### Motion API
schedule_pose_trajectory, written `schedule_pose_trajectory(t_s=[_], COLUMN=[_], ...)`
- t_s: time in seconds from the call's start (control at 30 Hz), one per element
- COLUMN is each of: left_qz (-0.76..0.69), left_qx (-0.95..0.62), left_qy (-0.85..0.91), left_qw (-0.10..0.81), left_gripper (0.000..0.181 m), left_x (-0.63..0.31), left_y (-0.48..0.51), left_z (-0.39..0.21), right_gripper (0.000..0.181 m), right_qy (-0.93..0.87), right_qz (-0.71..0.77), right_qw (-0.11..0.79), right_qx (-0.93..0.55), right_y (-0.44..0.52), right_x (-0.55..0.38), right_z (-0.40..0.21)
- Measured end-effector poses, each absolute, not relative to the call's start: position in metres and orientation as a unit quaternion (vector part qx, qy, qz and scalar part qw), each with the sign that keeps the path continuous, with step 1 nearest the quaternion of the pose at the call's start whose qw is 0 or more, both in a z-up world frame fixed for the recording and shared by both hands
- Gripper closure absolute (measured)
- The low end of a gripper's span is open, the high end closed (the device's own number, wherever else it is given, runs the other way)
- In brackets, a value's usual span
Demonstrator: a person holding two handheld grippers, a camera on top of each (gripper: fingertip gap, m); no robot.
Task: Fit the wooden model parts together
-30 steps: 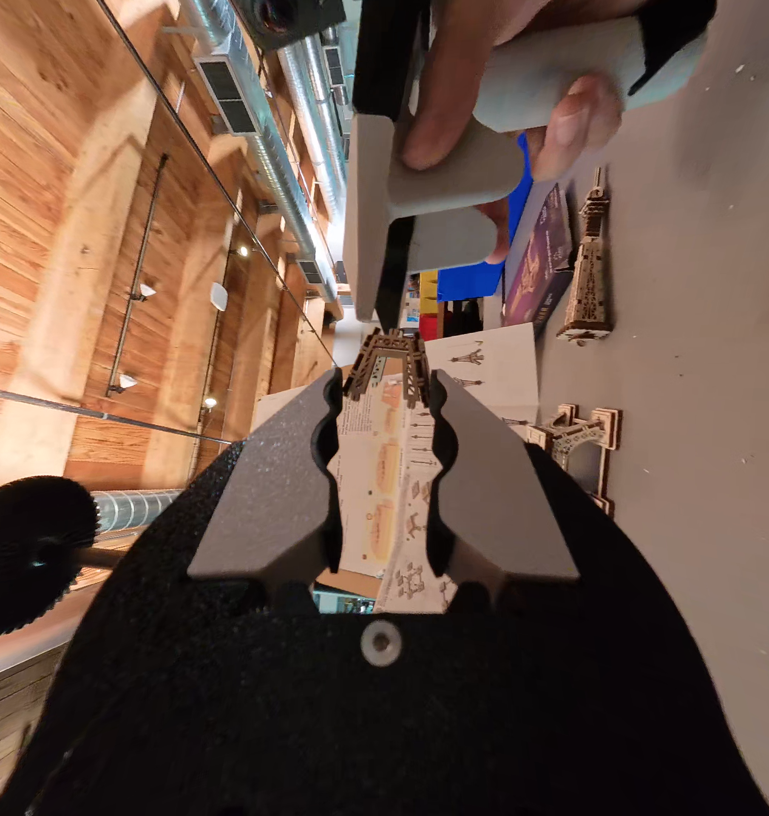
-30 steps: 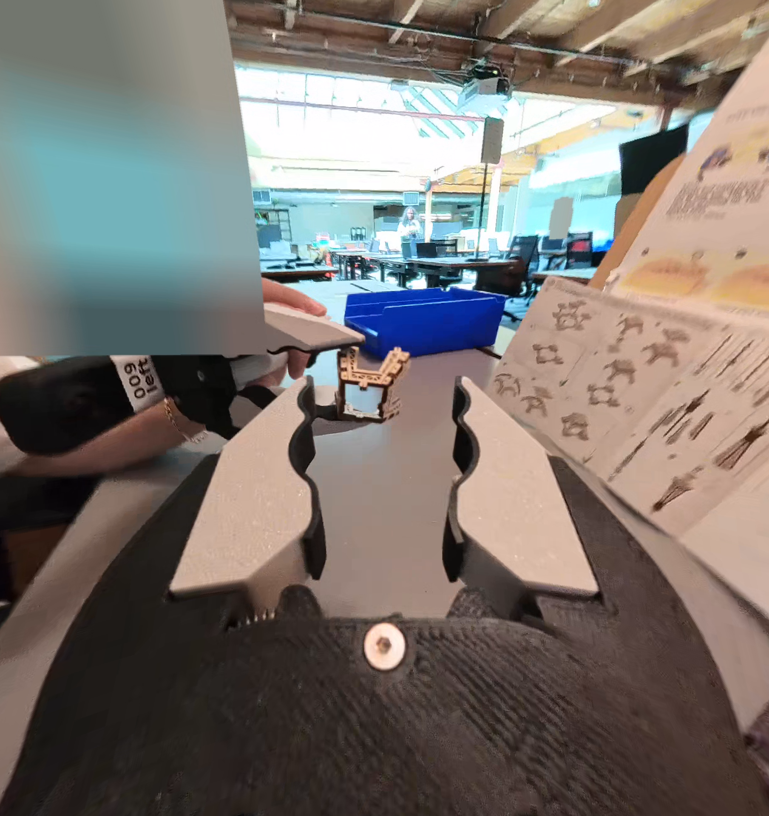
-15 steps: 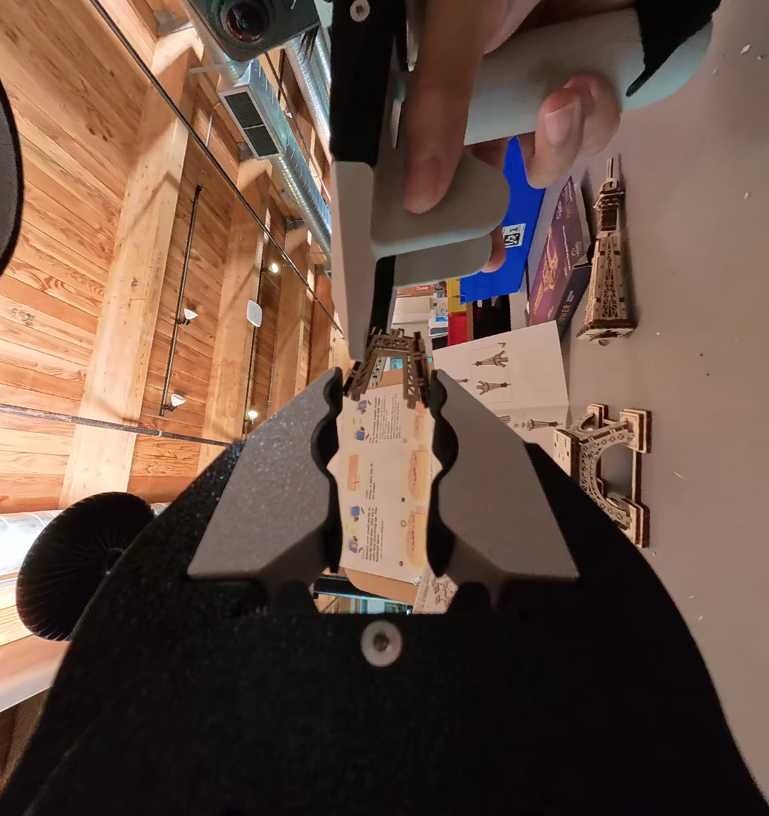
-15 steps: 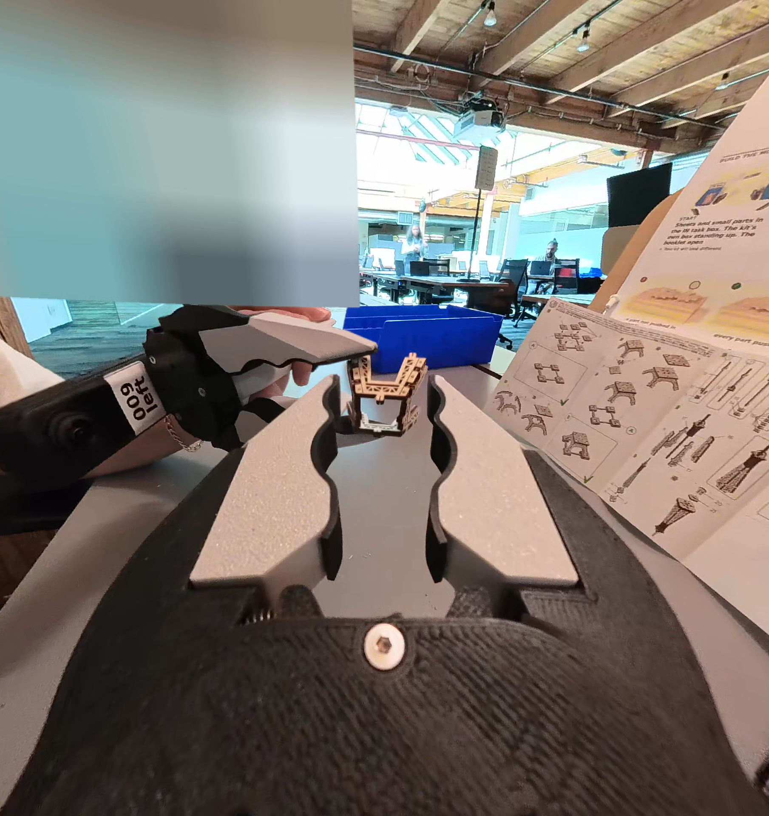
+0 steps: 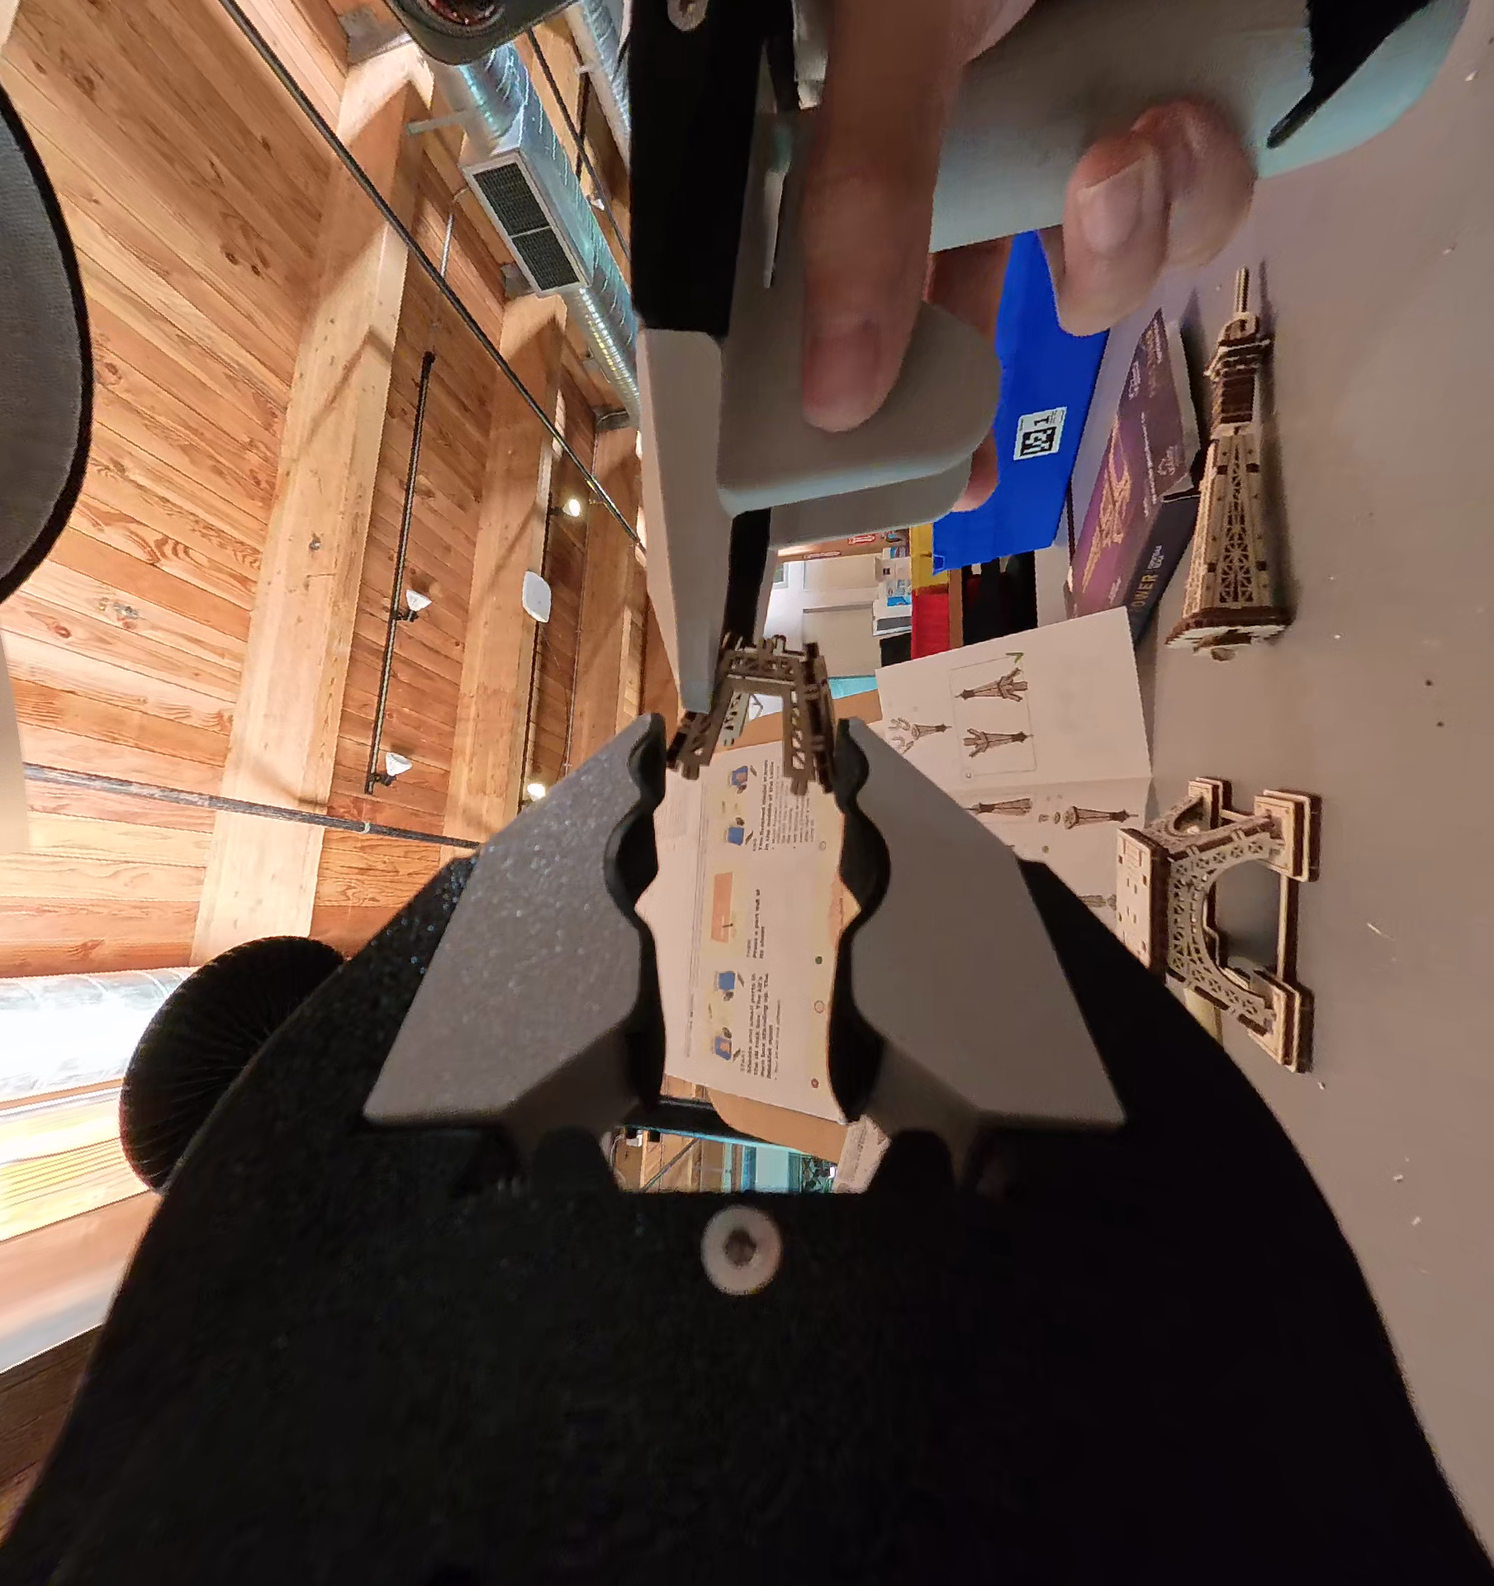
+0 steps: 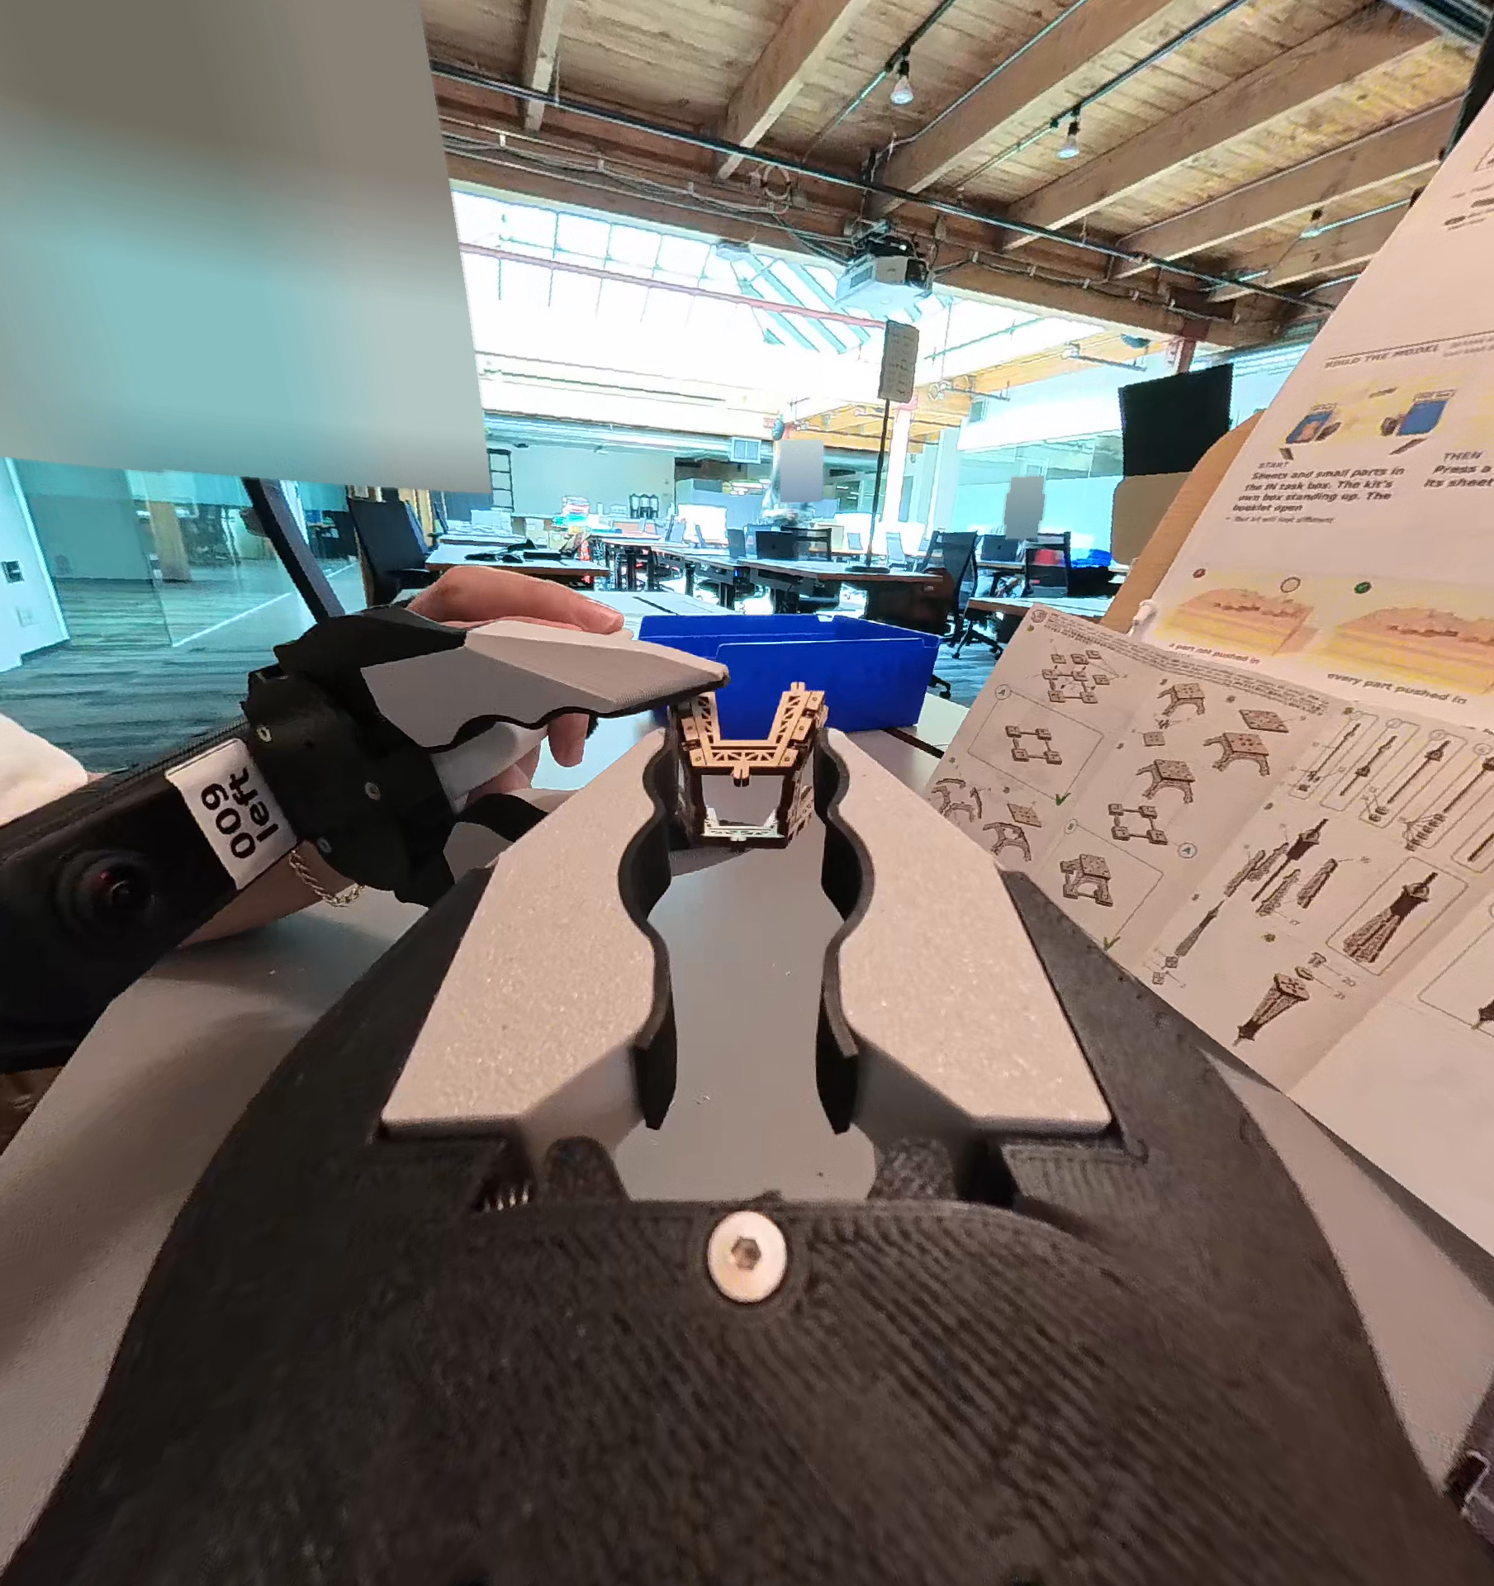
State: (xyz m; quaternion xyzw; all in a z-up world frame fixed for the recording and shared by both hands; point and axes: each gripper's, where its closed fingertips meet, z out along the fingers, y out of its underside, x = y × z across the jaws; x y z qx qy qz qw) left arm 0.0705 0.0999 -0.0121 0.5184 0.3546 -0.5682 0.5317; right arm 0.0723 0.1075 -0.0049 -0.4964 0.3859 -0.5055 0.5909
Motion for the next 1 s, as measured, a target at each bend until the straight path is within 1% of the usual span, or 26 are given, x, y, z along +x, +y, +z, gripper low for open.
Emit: schedule_pose_trajectory(t_s=[0.1,0.17,0.27,0.4,0.73,0.8,0.87,0.93,1.0], left_qz=[-0.564,-0.562,-0.565,-0.57,-0.594,-0.609,-0.629,-0.66,-0.68], left_qx=[0.515,0.517,0.514,0.511,0.502,0.498,0.495,0.484,0.475], left_qy=[0.358,0.357,0.356,0.359,0.379,0.397,0.435,0.478,0.524], left_qw=[0.536,0.538,0.538,0.535,0.501,0.473,0.414,0.319,0.195], left_gripper=[0.145,0.145,0.145,0.145,0.145,0.146,0.145,0.137,0.133], left_x=[0.072,0.0715,0.0706,0.0711,0.071,0.0694,0.0677,0.0667,0.0666], left_y=[0.0985,0.0983,0.0987,0.0992,0.0998,0.1001,0.0997,0.1024,0.1071], left_z=[-0.0126,-0.014,-0.0137,-0.0133,-0.0142,-0.0144,-0.0174,-0.0181,-0.0209], right_gripper=[0.152,0.148,0.147,0.152,0.152,0.152,0.153,0.153,0.153], right_qy=[0.392,0.395,0.399,0.393,0.383,0.379,0.373,0.367,0.355], right_qz=[-0.505,-0.5,-0.497,-0.501,-0.514,-0.519,-0.519,-0.517,-0.5], right_qw=[0.594,0.6,0.602,0.604,0.589,0.578,0.573,0.563,0.562], right_qx=[-0.489,-0.484,-0.482,-0.479,-0.492,-0.503,-0.513,-0.531,-0.555], right_y=[0.1068,0.1072,0.1071,0.1058,0.1053,0.105,0.1038,0.1,0.0986], right_x=[0.0724,0.0728,0.073,0.0718,0.0723,0.072,0.0718,0.0718,0.0708], right_z=[-0.0042,-0.0047,-0.0056,-0.0036,-0.0051,-0.004,-0.0041,-0.0075,-0.0116])
